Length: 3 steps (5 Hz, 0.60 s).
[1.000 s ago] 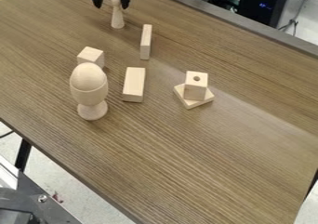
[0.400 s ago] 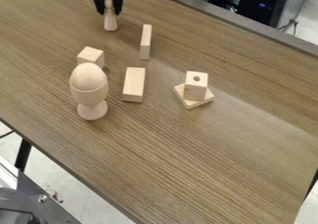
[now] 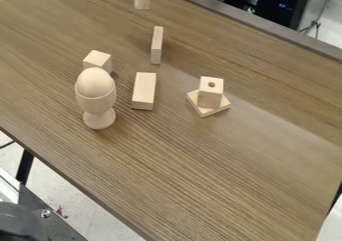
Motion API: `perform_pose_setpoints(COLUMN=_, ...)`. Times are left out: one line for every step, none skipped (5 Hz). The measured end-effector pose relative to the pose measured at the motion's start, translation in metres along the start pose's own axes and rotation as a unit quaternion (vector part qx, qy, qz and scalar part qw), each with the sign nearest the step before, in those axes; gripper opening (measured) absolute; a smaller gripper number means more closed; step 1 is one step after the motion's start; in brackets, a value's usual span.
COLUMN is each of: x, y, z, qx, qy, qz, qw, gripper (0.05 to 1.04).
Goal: Put the chess piece on top of the square with a hole
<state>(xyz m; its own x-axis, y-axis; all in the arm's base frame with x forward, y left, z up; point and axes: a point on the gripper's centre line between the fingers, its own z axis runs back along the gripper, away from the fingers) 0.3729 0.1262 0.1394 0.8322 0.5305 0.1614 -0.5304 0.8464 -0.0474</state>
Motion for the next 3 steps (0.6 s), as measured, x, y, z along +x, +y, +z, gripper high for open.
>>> perform_pose_setpoints(x=-0.028, y=-0.029, z=0.025, qx=-0.011, qy=-0.013, qz=-0.02, qw=0.9997, gripper=0.357)
perform_pose_setpoints(x=-0.057, y=-0.059, z=0.031, qx=-0.009, qy=-0.009, qz=-0.045, qw=0.9989, gripper=0.357)
perform_pose_setpoints(x=-0.082, y=-0.076, z=0.028, qx=-0.013, qy=0.004, qz=-0.064, qw=0.9979, gripper=0.357)
